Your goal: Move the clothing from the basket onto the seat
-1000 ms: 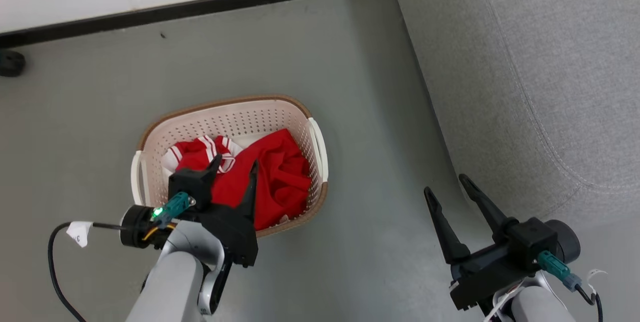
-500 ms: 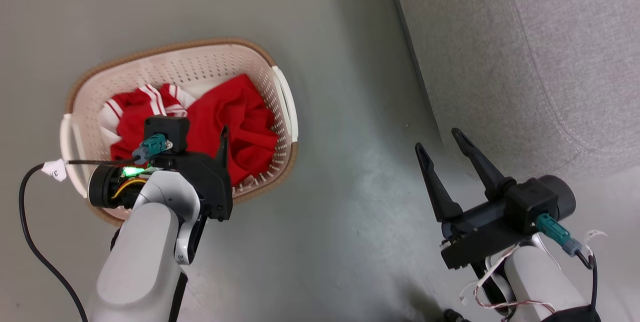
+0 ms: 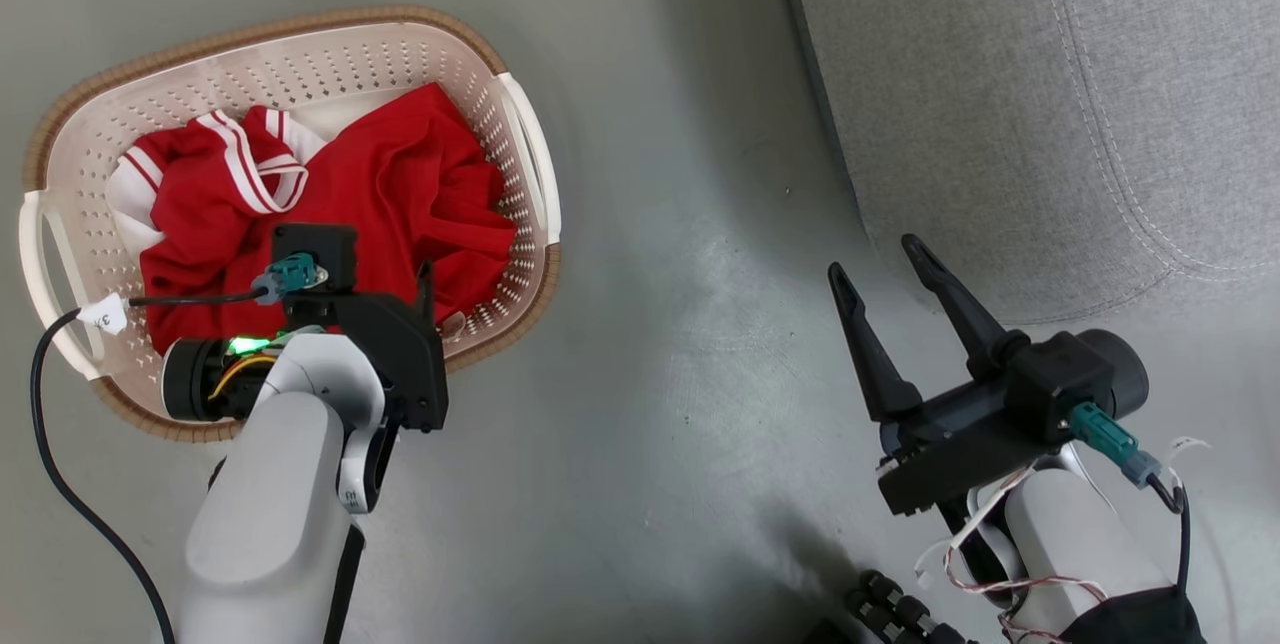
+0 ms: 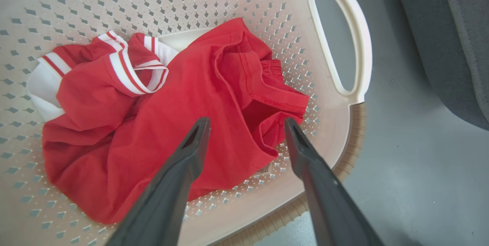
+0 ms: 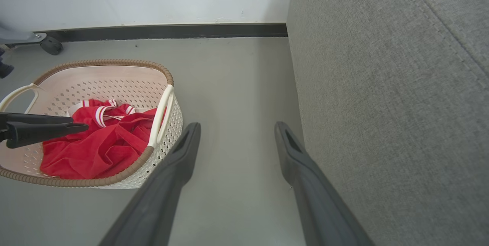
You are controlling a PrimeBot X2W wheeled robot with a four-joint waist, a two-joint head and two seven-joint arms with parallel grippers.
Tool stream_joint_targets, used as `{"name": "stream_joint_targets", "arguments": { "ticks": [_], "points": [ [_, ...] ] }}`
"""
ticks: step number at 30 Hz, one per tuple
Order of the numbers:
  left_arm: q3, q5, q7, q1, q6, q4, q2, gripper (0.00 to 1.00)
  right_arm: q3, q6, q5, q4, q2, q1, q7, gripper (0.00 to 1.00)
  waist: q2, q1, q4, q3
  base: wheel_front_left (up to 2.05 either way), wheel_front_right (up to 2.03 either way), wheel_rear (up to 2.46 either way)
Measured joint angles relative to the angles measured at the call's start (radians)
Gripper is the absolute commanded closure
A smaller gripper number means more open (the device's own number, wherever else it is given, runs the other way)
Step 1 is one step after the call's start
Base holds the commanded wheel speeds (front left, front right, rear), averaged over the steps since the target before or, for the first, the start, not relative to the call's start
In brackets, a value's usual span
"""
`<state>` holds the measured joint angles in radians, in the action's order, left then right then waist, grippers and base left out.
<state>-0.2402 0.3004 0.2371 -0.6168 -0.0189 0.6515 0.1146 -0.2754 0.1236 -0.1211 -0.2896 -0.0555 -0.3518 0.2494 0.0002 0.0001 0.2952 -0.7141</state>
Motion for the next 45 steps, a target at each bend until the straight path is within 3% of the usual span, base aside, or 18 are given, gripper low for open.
{"name": "stream_joint_targets", "arguments": {
  "ticks": [25,45],
  "points": [
    [0.006,0.014,0.016,-0.084,-0.007,0.068,-0.019,0.00,-0.011,0.000,-0.003,-0.006,0.004,-0.033,0.000,0.00,-0.0001,0.0000,0.006,-0.075,0.00,0.00,0.00],
    [0.014,0.012,0.007,-0.152,-0.018,0.124,0.006,0.00,-0.035,0.000,-0.020,0.002,0.005,-0.066,0.000,0.00,-0.0001,-0.0002,0.024,-0.146,0.00,0.00,0.00]
  ]
}}
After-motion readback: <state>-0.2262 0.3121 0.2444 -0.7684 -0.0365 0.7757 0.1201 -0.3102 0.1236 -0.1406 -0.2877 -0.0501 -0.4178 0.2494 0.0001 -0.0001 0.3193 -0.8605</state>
